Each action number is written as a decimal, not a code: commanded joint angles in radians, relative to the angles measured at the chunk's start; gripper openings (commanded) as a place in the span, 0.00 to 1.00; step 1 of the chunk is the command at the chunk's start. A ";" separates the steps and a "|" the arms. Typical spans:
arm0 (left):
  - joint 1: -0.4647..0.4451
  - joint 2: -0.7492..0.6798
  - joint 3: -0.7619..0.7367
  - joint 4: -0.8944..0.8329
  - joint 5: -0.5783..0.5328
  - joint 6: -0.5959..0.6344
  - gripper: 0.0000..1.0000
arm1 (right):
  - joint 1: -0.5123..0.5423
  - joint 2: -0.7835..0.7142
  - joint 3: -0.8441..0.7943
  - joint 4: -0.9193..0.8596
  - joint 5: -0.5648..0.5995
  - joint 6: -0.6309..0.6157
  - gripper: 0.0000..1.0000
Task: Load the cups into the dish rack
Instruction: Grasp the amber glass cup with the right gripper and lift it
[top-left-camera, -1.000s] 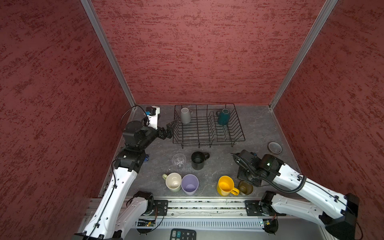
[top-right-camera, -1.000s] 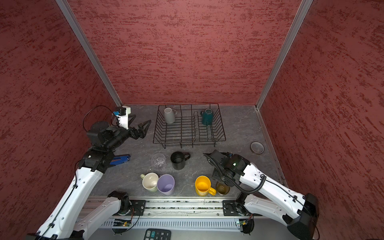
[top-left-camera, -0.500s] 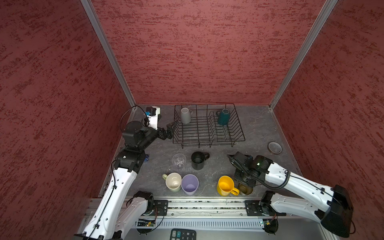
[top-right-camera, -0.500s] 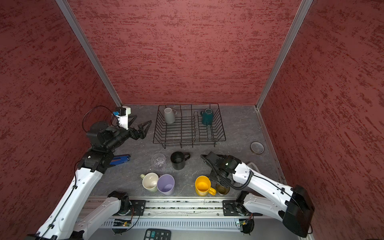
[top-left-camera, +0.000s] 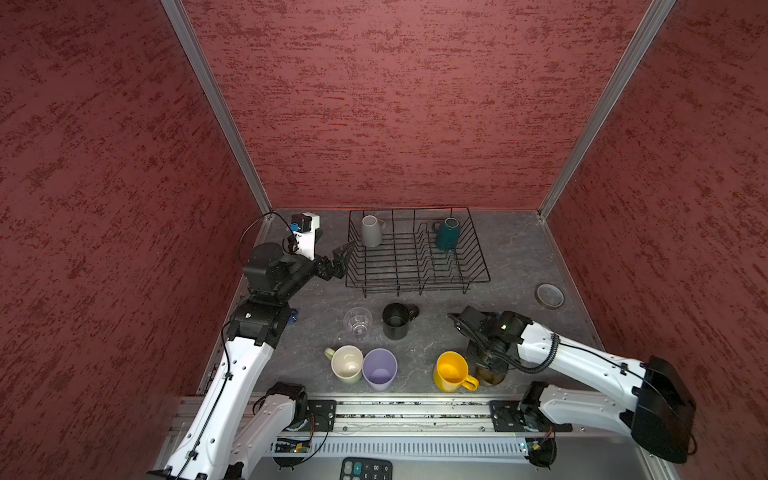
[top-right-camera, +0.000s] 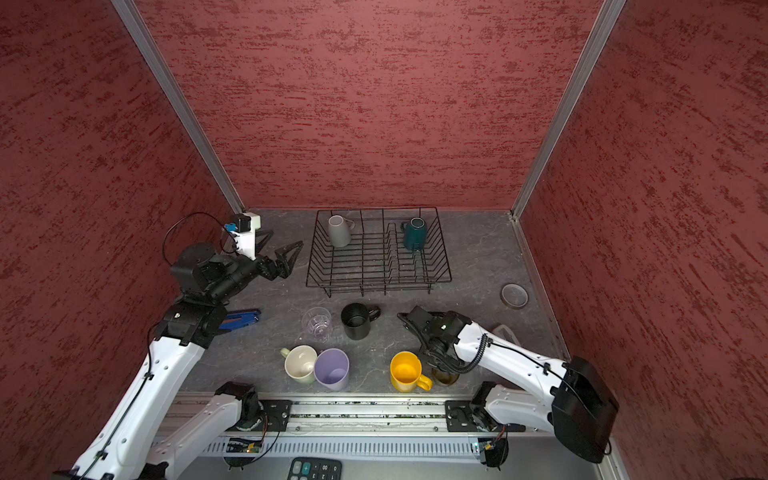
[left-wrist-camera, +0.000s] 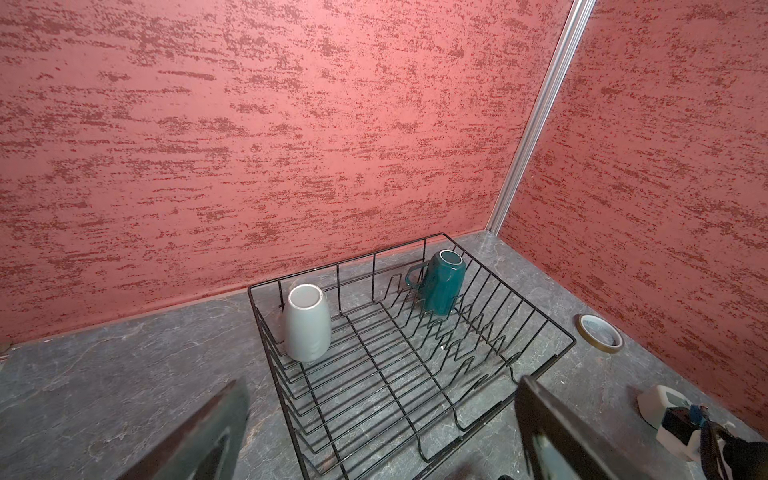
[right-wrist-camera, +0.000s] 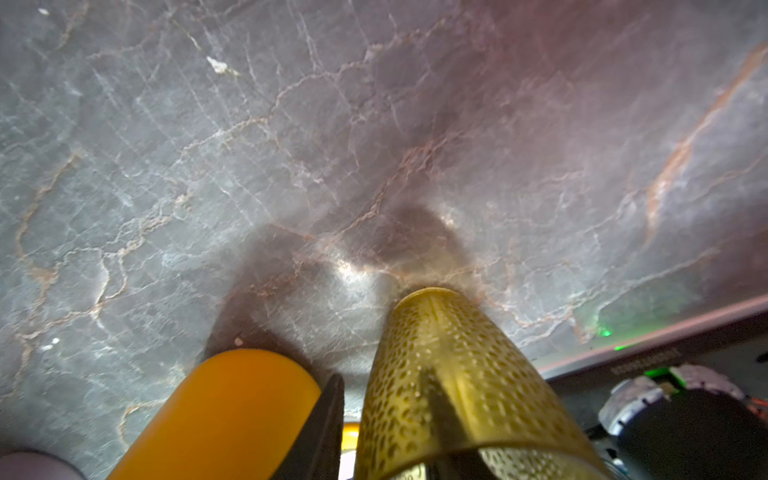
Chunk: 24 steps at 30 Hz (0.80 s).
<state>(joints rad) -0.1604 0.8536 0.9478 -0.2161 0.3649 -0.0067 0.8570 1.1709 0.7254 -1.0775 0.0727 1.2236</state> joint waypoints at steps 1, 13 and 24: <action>0.005 -0.008 0.002 0.015 0.004 0.002 1.00 | 0.002 0.020 0.045 -0.008 0.092 0.022 0.26; 0.004 -0.016 -0.007 0.038 -0.021 -0.006 1.00 | -0.124 0.036 0.143 -0.020 0.195 -0.141 0.00; 0.010 -0.062 -0.090 0.217 -0.012 -0.071 1.00 | -0.263 -0.017 0.534 -0.111 0.287 -0.407 0.00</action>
<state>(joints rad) -0.1577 0.8078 0.8692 -0.0959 0.3504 -0.0418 0.6216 1.1950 1.1446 -1.1671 0.2935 0.9173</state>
